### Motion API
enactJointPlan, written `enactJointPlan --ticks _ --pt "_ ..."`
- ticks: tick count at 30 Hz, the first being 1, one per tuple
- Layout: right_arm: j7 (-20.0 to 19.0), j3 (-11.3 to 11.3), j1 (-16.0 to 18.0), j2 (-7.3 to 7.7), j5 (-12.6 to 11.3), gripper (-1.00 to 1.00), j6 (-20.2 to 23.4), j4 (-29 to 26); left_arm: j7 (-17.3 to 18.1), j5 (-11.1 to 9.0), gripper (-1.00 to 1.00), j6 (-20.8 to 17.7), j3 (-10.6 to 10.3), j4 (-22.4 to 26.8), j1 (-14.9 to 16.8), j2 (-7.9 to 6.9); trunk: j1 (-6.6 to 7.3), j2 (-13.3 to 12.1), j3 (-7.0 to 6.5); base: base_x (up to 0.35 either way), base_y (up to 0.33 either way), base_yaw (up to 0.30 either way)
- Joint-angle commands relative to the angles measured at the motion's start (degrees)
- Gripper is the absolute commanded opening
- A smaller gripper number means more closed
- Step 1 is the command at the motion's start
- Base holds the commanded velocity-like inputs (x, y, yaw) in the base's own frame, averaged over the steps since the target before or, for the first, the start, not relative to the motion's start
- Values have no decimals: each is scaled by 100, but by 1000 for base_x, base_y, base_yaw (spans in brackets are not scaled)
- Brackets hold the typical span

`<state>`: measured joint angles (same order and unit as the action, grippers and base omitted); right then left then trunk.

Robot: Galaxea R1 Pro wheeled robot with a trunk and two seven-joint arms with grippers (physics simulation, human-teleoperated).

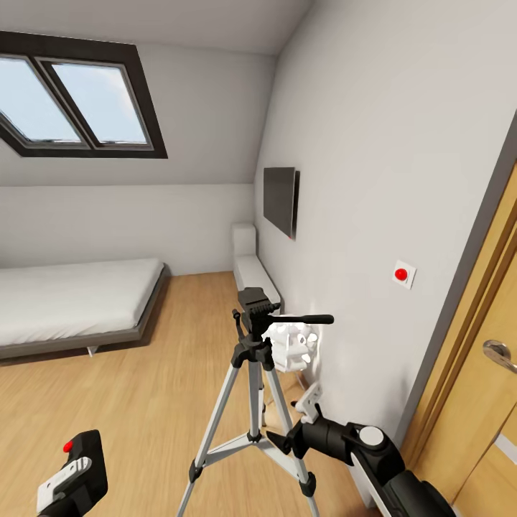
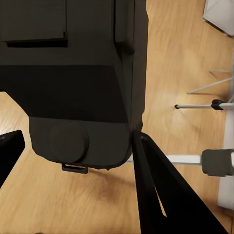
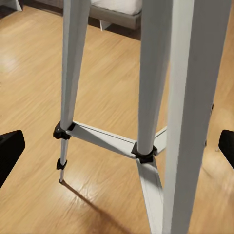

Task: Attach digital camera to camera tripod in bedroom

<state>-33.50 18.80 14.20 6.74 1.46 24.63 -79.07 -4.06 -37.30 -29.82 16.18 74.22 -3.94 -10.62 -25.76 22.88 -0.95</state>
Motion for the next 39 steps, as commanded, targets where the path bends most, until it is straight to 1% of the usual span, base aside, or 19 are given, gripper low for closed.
enactJointPlan --ticks 1,10,14,19,20,24,32,39 --pt "-14 4 3 -4 20 100 1 15 -38 -45 -100 -27 0 12 -3 -1 -2 4 1 0 0 0" --pt "-2 -42 29 -24 29 100 -110 122 -43 -46 -100 -32 0 13 -2 -1 -2 4 1 0 0 0" --pt "25 -53 55 -29 22 100 -135 267 -48 -47 -100 -32 0 13 -2 -1 -2 4 1 0 0 0" --pt "186 -60 115 -31 13 100 -236 467 -50 -46 -100 -31 0 13 -2 -1 -2 4 1 0 0 0" --pt "288 -67 155 -31 1 100 -310 548 -52 -44 -100 -30 0 13 -2 -1 -2 4 1 0 0 0" --pt "429 -74 221 -32 -23 100 -407 658 -57 -42 -100 -26 0 13 -2 -1 -2 4 1 0 0 0" --pt "508 -78 265 -32 -33 100 -502 757 -54 -46 -100 -24 0 13 -2 -1 -2 4 1 0 0 0" --pt "525 -72 274 -44 0 100 -756 857 -56 -47 -100 -24 -7 13 -2 3 -2 4 1 0 0 0"
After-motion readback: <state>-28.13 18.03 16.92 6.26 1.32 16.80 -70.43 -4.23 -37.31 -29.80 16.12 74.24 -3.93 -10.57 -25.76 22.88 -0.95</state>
